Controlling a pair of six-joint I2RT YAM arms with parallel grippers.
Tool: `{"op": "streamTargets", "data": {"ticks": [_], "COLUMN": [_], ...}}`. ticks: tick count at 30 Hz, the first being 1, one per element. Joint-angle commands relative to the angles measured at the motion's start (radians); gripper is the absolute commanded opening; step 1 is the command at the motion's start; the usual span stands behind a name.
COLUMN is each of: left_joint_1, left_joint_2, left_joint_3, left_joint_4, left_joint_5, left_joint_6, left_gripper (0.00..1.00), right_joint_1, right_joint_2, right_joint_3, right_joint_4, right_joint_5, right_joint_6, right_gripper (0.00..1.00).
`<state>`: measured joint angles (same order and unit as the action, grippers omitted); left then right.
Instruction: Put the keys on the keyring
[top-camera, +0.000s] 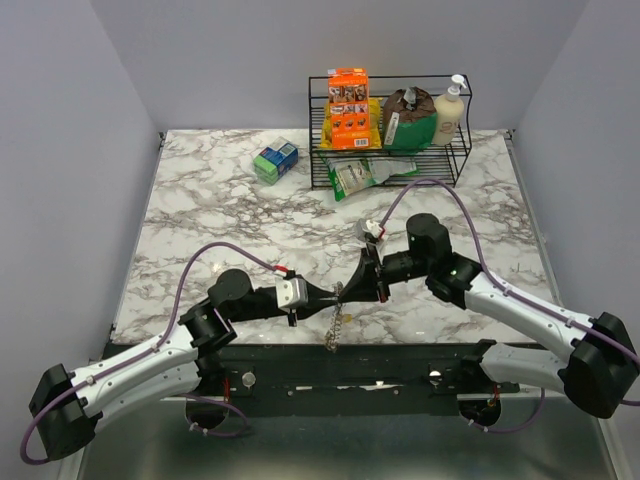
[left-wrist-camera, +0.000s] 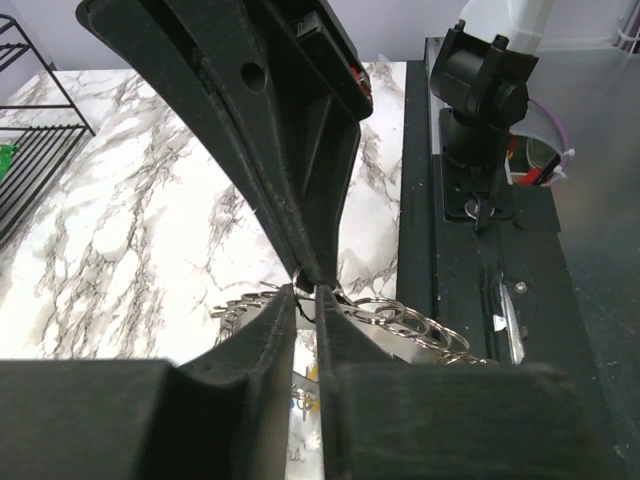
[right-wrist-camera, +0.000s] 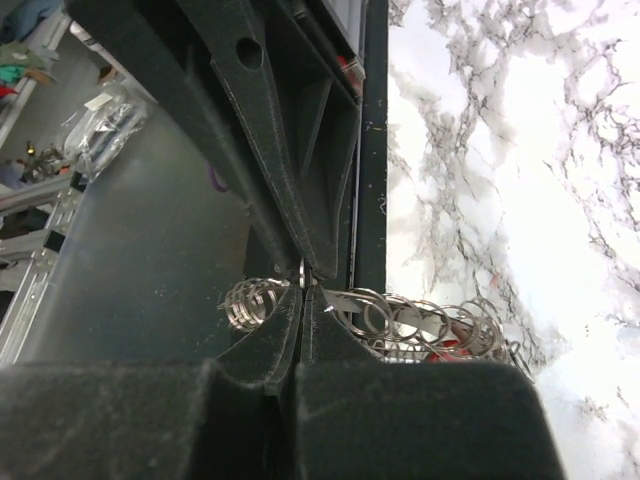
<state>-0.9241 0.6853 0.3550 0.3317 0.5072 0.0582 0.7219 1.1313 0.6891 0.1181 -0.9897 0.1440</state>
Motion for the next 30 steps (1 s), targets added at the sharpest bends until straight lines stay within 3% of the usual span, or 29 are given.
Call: {"op": "streamTargets", "data": {"ticks": [1, 8, 18, 30], "left_joint_1": [-0.007, -0.007, -0.007, -0.007], "left_joint_2": [-0.018, 0.019, 0.289, 0.402], "left_joint_3": [0.071, 0.189, 0.502, 0.575], "left_joint_4": [-0.074, -0.292, -0.738, -0.824], "left_joint_5": [0.022, -0.016, -0.019, 0.045], "left_joint_6": [0.031, 0.071, 0.218, 0.321], "left_gripper": [0.3, 0.45, 0.45, 0.47], "right_joint_1": [0.005, 0.005, 0.004, 0.007], "right_joint_2": [-0.01, -0.001, -0.015, -0.018], "right_joint_3": [0.073, 0.133, 0.127, 0.107], "right_joint_4": [-0.087, -0.254, -0.325, -0.324], "right_joint_5": [0.063, 0.117, 0.19, 0.181], "right_joint_6": [-0.064, -0.175, -0.181, -0.192], "right_gripper": [0.0, 0.01, 0.01, 0.0]}}
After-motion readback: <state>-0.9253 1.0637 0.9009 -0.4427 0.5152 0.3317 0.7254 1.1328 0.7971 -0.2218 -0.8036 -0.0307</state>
